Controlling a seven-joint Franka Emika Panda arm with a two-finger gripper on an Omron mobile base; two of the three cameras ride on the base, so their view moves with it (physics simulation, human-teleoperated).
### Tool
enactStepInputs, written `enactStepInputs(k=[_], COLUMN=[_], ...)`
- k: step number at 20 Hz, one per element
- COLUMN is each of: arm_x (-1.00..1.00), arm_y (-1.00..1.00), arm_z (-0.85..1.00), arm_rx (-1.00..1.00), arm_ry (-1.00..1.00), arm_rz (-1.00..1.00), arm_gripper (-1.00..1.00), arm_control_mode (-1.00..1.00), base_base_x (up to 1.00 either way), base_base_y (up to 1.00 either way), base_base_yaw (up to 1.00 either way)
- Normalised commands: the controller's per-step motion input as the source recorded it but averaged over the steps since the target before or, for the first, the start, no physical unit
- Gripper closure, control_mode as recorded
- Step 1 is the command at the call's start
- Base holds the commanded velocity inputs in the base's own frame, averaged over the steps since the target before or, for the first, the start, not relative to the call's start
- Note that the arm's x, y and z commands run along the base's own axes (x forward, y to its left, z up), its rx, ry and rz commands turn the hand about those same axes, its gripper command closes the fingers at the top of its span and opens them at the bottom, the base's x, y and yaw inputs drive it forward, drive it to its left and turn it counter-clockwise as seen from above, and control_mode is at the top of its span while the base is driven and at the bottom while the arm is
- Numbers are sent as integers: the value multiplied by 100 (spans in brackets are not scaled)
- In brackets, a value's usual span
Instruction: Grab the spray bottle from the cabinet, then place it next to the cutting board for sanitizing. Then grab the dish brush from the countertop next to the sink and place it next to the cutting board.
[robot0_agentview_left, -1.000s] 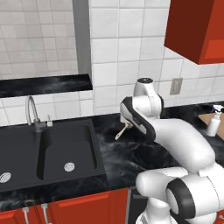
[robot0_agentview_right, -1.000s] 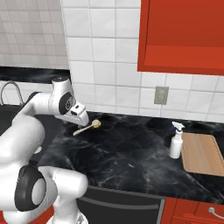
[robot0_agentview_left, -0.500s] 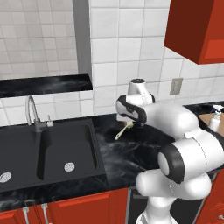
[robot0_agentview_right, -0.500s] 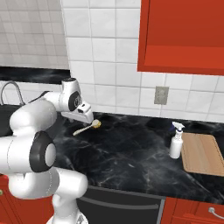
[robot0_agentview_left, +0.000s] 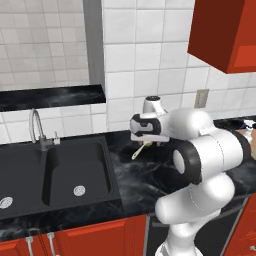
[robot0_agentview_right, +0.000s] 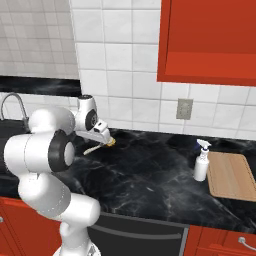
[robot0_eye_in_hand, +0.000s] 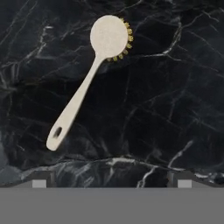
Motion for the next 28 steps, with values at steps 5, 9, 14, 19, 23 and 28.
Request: enactStepInputs(k=[5, 9, 14, 19, 23, 28], arm_x=[18, 24, 26, 31, 38, 40], arm_y=[0, 0, 0, 0, 2, 4], arm_z=[-35, -37, -27, -11, -10, -22], arm_rx=[0, 0, 0, 0, 0, 0], arm_ry=[0, 0, 0, 0, 0, 0], arm_rz=[-7, -7, -6, -5, -4, -4], arm_gripper=[-100, -100, -100, -100, -100, -100], arm_control_mode=[-100, -100, -100, -100, -100, -100], base_base_x=[0, 0, 0, 0, 0, 0], base_base_y=[0, 0, 0, 0, 0, 0], base_base_yaw=[0, 0, 0, 0, 0, 0])
